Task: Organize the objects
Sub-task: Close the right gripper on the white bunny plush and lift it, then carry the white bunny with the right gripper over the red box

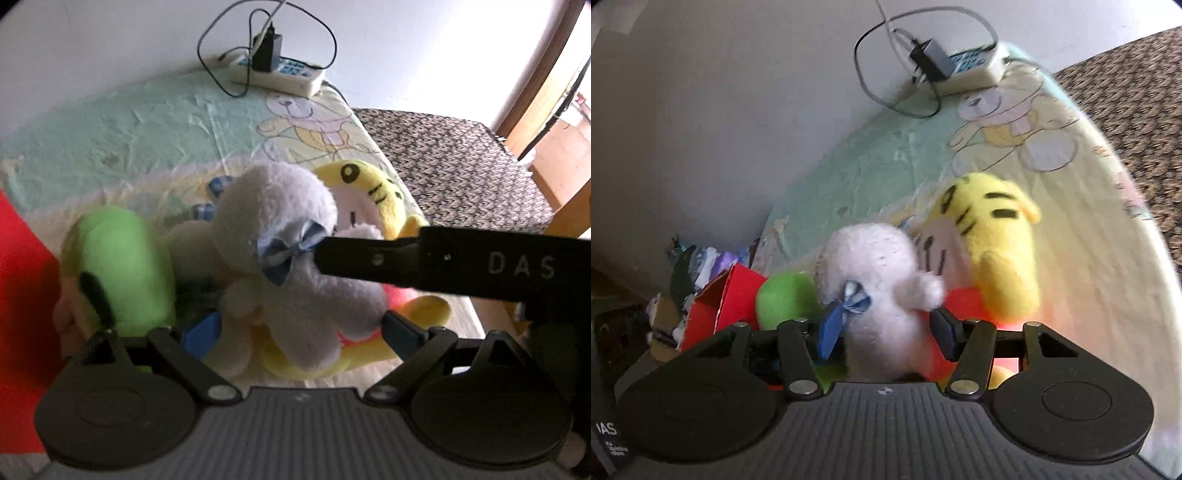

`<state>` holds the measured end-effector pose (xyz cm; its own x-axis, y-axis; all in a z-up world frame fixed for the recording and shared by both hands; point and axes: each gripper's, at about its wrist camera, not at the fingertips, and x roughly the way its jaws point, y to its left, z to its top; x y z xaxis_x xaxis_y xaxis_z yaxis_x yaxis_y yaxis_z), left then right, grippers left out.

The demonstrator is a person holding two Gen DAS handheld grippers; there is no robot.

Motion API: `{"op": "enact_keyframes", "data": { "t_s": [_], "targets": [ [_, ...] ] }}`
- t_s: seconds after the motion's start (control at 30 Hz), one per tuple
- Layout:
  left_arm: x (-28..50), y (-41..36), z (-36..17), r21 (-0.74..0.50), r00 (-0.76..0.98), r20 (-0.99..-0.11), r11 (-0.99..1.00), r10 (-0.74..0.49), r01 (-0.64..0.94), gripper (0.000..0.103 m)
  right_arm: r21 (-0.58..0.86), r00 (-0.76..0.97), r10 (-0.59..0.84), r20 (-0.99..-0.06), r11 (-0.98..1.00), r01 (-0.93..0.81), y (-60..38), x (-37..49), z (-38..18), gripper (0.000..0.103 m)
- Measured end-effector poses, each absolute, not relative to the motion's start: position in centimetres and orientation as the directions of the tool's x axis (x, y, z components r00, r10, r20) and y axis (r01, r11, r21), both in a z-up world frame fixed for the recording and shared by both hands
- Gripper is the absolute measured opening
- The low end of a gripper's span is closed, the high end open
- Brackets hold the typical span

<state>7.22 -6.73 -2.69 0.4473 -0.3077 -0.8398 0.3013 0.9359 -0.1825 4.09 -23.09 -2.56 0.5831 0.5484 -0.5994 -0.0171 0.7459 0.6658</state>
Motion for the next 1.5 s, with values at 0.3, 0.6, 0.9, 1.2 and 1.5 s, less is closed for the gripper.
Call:
{"op": "enact_keyframes", "data": {
  "t_s": [0.3,0.6,0.9,1.2,1.5],
  "targets": [
    [8.7,-6.0,-3.9,-0.273,0.386,-0.846,0.921,-0.368,0.279,0.068,0.696,0.575,0.593,-0.563,0.715,-0.056,-23.1,3.6,-2.0,0.033],
    [5.9,-6.2,-0.9,-0.227,0.453,-0.812,0.914,-0.368,0.335,0.066,0.712,0.623,0.615,-0.484,0.691,-0.129,-23.1,1.2,0.7,0.032],
    [1.1,-4.4,2.8,-0.163,0.557,-0.759,0.927,-0.337,0.338,0.066,0.693,0.643,0.650,-0.406,0.677,-0.247,-20.4,-1.3,3.6,0.032],
    [-2.7,0.6,6.2,-0.132,0.660,-0.690,0.948,-0.298,0.290,0.066,0.681,0.631,0.697,-0.342,0.646,-0.345,-14.6,-1.3,5.8,0.032],
    [-3.6,10.2,8.0,-0.127,0.717,-0.653,0.968,-0.246,0.216,0.066,0.655,0.594,0.733,-0.331,0.632,-0.414,-4.5,0.0,6.4,0.032]
  ]
}}
